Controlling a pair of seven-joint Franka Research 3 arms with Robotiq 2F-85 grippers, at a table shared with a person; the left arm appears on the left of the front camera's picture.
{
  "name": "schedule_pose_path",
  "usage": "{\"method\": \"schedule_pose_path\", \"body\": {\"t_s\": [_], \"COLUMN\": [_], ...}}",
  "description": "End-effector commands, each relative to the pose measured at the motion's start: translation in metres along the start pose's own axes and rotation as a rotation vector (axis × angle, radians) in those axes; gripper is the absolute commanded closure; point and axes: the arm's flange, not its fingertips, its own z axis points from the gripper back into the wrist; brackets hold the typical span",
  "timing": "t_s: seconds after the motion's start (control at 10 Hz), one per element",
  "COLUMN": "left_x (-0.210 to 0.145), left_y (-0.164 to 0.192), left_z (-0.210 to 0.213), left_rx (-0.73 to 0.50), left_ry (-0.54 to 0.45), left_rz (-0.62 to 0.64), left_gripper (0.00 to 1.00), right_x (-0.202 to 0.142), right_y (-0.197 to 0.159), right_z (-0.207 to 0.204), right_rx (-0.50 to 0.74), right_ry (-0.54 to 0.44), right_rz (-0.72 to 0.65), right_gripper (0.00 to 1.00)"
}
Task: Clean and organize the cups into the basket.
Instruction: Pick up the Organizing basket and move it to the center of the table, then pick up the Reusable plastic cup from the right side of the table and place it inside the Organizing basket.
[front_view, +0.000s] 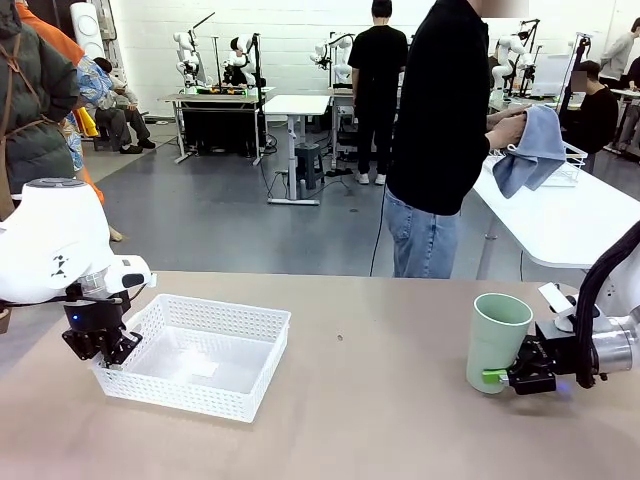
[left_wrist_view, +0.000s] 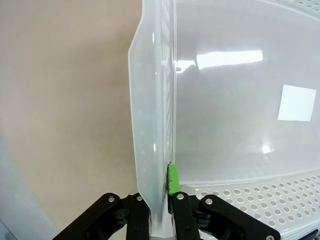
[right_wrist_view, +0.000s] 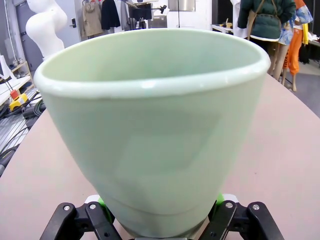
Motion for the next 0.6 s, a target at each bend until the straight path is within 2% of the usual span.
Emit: {"method": "schedule_pose_path", "body": {"t_s": [0.0,0.1,0.2,0.4,0.5], "left_x": [-0.002,0.001,0.004,0.012,0.014], "left_y": [-0.001,-0.001,-0.002,-0.025,-0.043], "left_z": [0.002,0.0,-0.001,0.001,0.006], "left_rx": [-0.007,-0.027,-0.073,-0.14,-0.165], "left_ry": [0.023,0.023,0.026,0.048,0.029], "left_rz": [0.025,0.032,0.066,0.158,0.139], "left_gripper": [1.0,1.0,1.0,1.0,1.0], "right_x": [-0.005,-0.005,0.002,0.057,0.086], "right_y": [-0.005,-0.004,0.002,0.031,0.041], "right_z": [0.004,0.005,0.007,0.034,0.051], "right_rx": [0.011,0.013,-0.031,-0.104,-0.139], "right_ry": [-0.008,-0.006,0.013,-0.011,-0.018], "right_rz": [-0.001,-0.005,-0.039,-0.045,-0.022], "right_gripper": [0.8,1.0,0.8,0.8,0.8]}}
